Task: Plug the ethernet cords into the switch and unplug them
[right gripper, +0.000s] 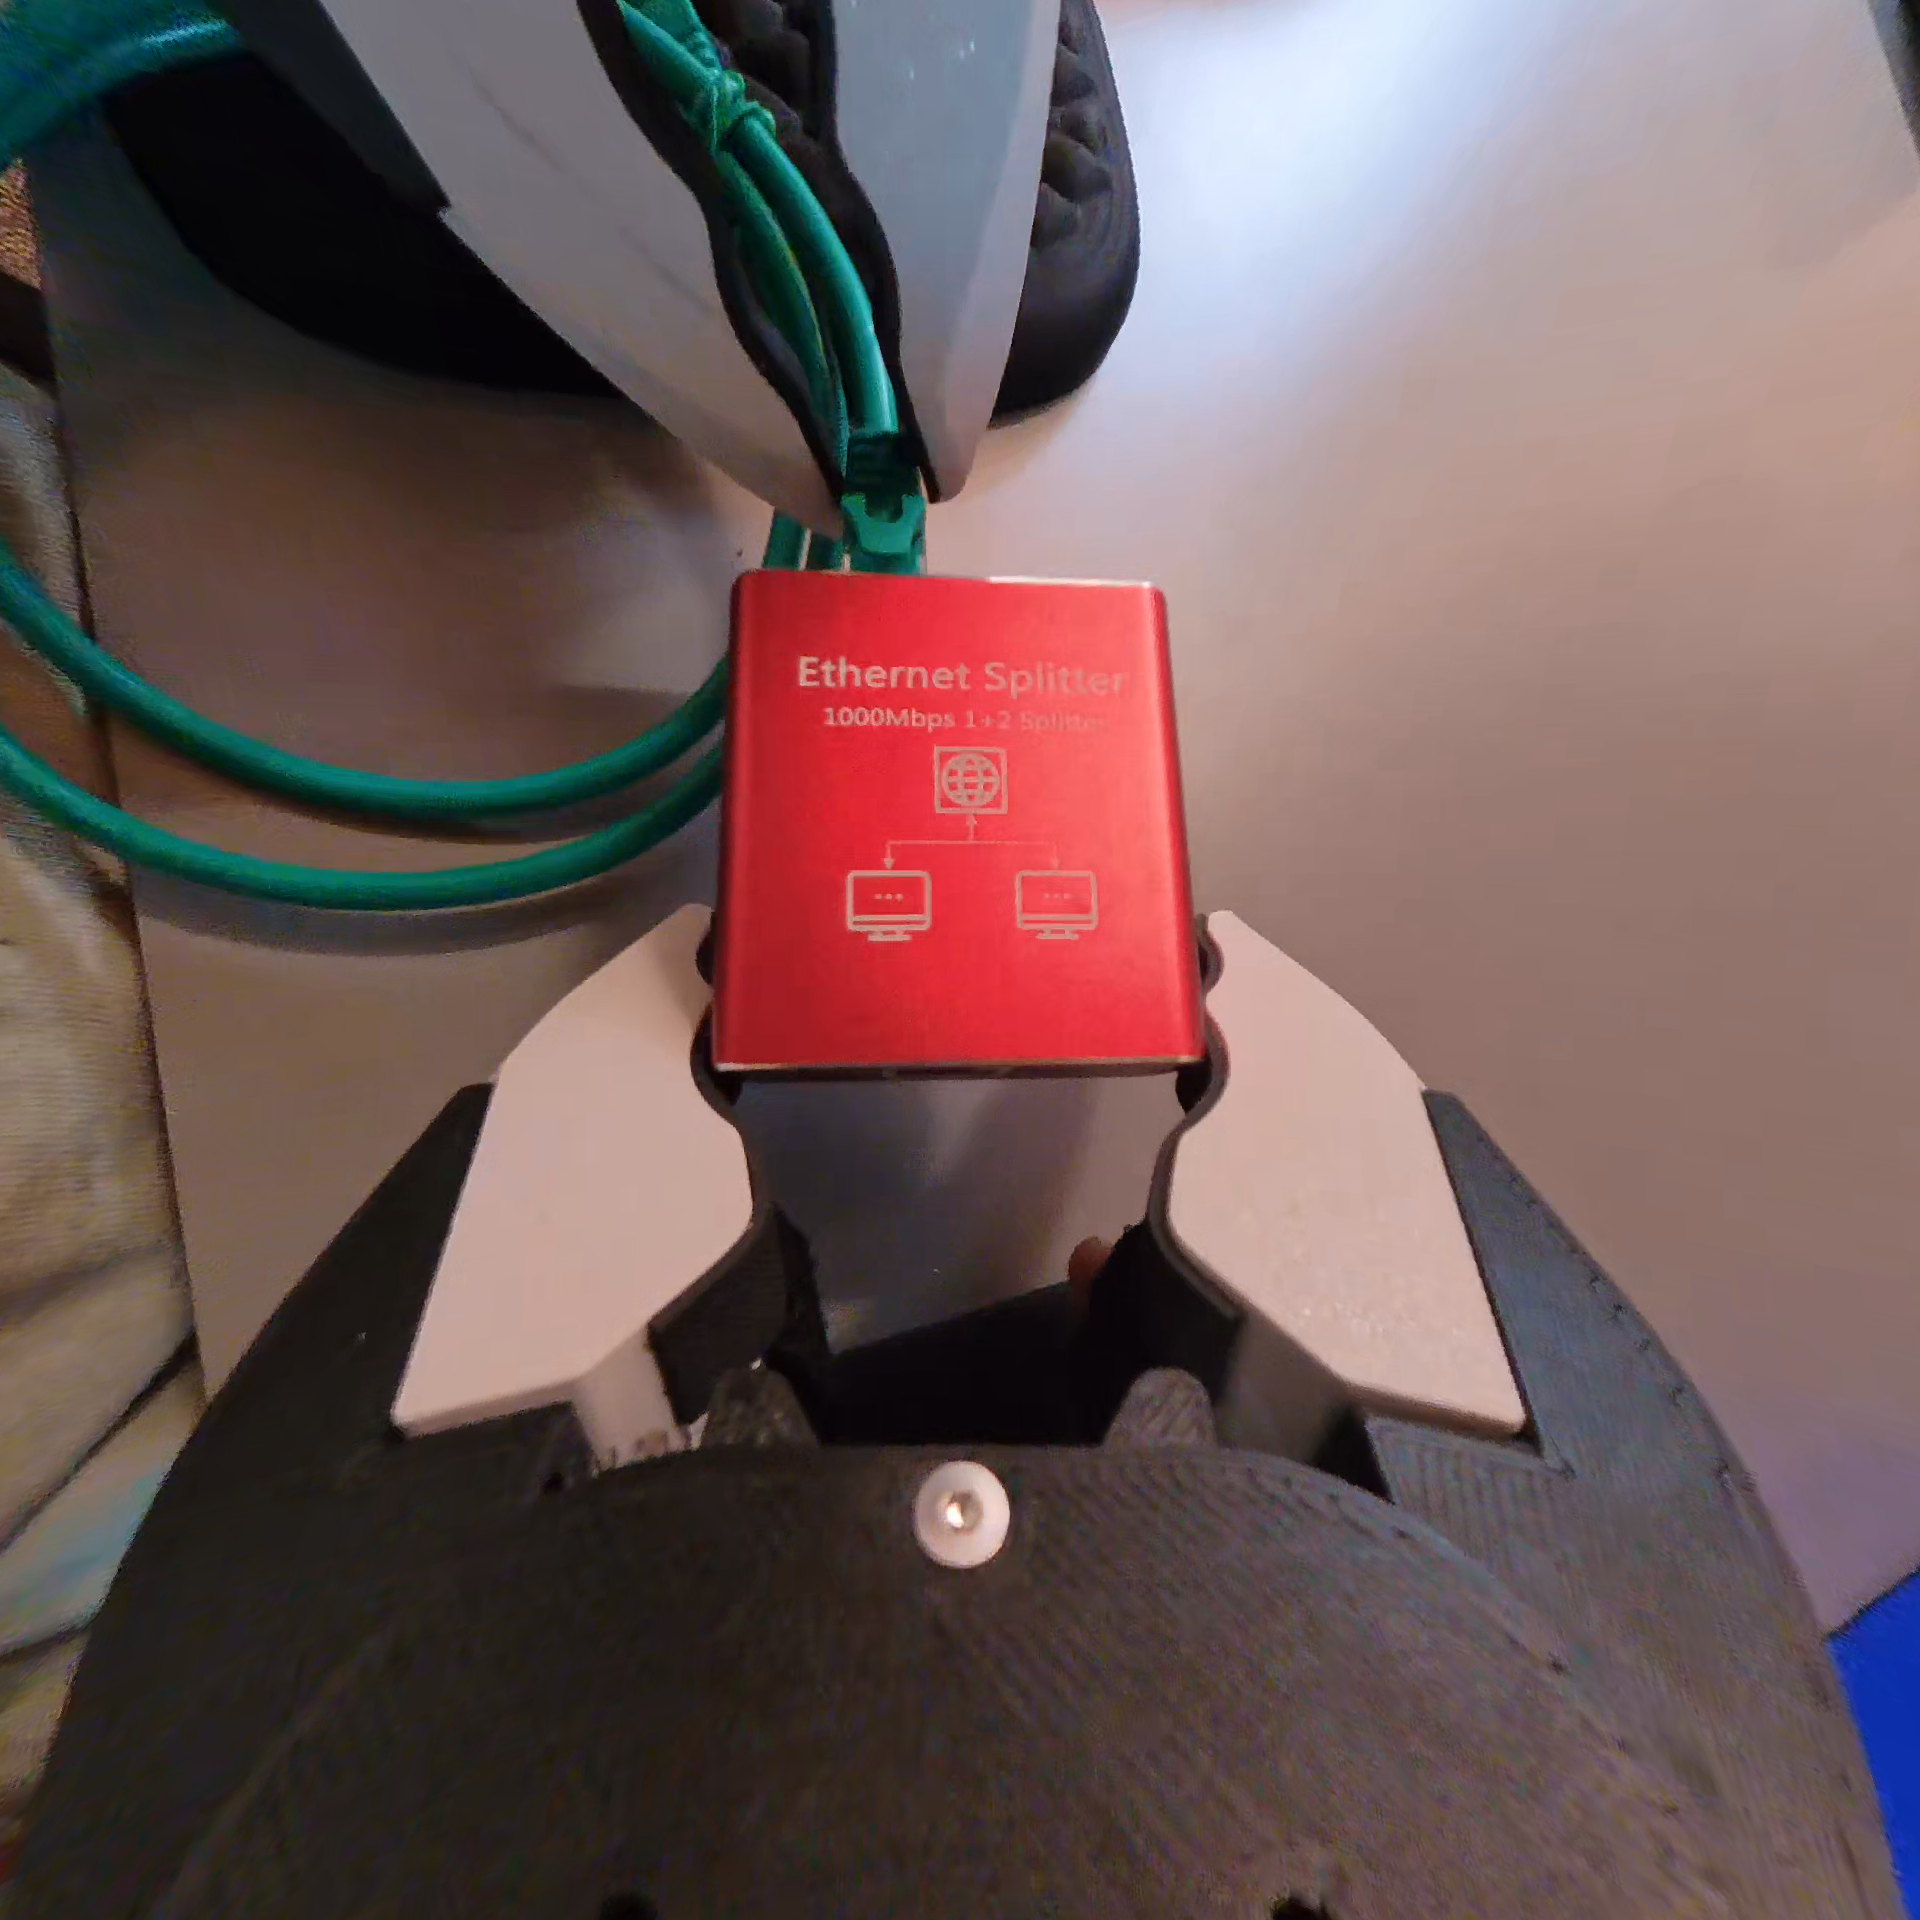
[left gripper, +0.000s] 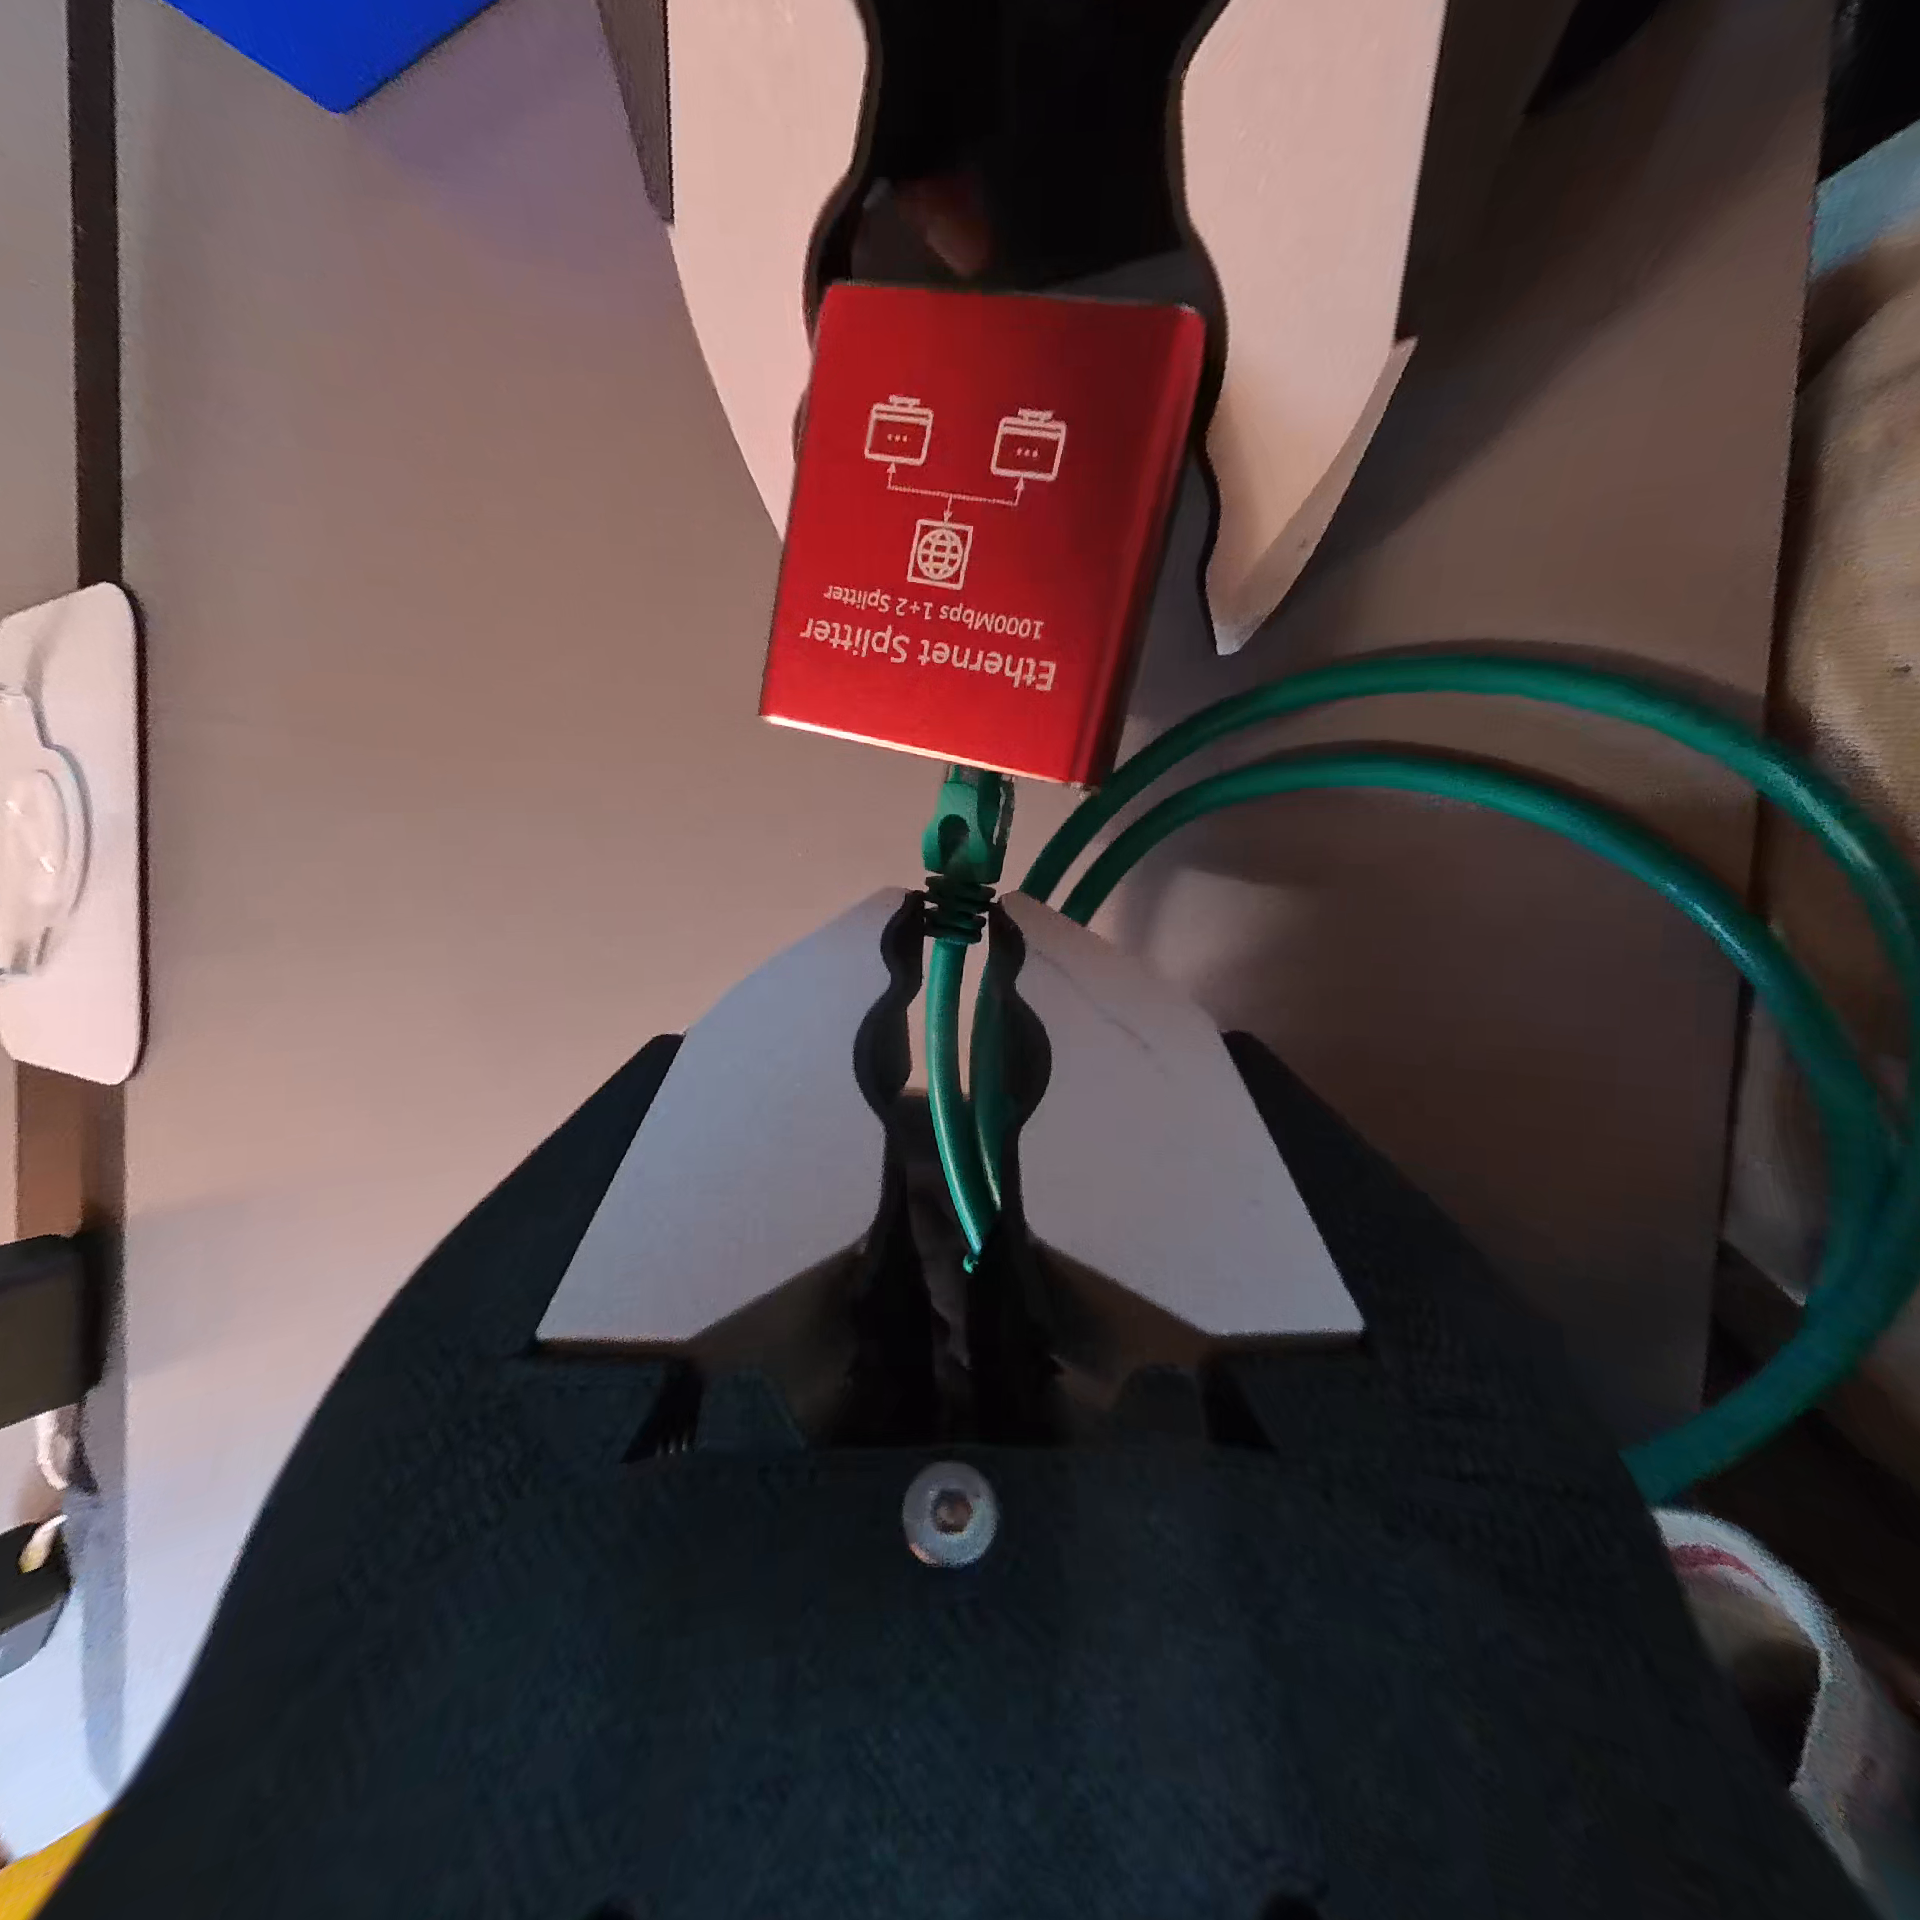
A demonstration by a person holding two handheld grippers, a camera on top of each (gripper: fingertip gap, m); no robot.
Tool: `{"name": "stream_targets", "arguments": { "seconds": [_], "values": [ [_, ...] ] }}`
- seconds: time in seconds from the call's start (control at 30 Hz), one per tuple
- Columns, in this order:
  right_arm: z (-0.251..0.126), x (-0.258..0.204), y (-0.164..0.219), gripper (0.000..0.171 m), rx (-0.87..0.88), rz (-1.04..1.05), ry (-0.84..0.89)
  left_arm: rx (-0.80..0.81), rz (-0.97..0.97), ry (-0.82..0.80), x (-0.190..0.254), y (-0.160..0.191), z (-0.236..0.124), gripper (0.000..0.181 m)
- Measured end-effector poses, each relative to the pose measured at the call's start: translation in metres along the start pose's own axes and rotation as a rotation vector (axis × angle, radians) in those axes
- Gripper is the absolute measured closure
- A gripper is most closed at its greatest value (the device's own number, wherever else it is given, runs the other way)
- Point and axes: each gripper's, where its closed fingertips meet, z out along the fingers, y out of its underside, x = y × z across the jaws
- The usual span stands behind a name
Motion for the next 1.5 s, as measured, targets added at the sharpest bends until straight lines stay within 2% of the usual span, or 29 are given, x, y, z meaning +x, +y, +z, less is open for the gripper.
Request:
{"name": "stream_targets", "arguments": {
  "seconds": [0.03,0.2,0.37,0.47,0.5,0.6,0.7,0.8,0.87,0.97,1.07,1.1,1.17,1.23,1.33,1.5],
  "values": [
    [-0.001,0.000,0.001,0.086,-0.004,-0.001,0.001,0.006,-0.009,0.012,0.001,0.000,0.001,0.170],
    [-0.017,0.007,0.001,0.079,0.031,0.031,0.026,-0.062,-0.031,0.036,0.005,0.010,0.013,0.169],
    [-0.037,0.015,-0.003,0.075,0.138,0.051,0.054,-0.022,-0.091,0.044,0.003,0.008,0.015,0.167],
    [-0.053,0.017,-0.022,0.073,0.306,0.063,0.048,0.069,-0.156,0.029,-0.005,0.005,0.006,0.132],
    [-0.060,0.017,-0.030,0.071,0.375,0.063,0.046,0.101,-0.182,0.042,-0.005,0.004,0.001,0.125],
    [-0.083,0.021,-0.052,0.059,0.631,0.022,0.067,0.259,-0.249,0.019,-0.017,-0.003,-0.023,0.114],
    [-0.109,0.028,-0.065,0.048,0.895,0.023,0.112,0.454,-0.347,-0.051,-0.038,-0.007,-0.064,0.107],
    [-0.116,0.039,-0.058,0.051,1.023,0.145,0.087,0.555,-0.485,-0.199,-0.067,0.008,-0.116,0.115],
    [-0.118,0.044,-0.054,0.053,1.064,0.200,0.069,0.574,-0.564,-0.352,-0.085,0.033,-0.153,0.122],
    [-0.126,0.047,-0.052,0.058,1.113,0.224,0.075,0.445,-0.709,-0.623,-0.105,0.106,-0.200,0.128],
    [-0.125,0.049,-0.051,0.064,1.118,0.237,0.072,0.196,-0.906,-0.806,-0.105,0.198,-0.224,0.132],
    [-0.124,0.049,-0.051,0.065,1.112,0.243,0.074,0.103,-0.969,-0.819,-0.099,0.226,-0.224,0.134],
    [-0.123,0.050,-0.051,0.067,1.101,0.244,0.077,-0.029,-1.056,-0.692,-0.079,0.260,-0.203,0.134],
    [-0.121,0.050,-0.052,0.068,1.093,0.245,0.078,-0.107,-1.066,-0.547,-0.063,0.275,-0.177,0.134],
    [-0.120,0.051,-0.051,0.069,1.086,0.252,0.081,-0.249,-1.026,-0.453,-0.053,0.289,-0.153,0.143],
    [-0.118,0.052,-0.052,0.072,1.071,0.258,0.087,-0.333,-1.006,-0.276,-0.049,0.286,-0.132,0.152]
  ]
}}
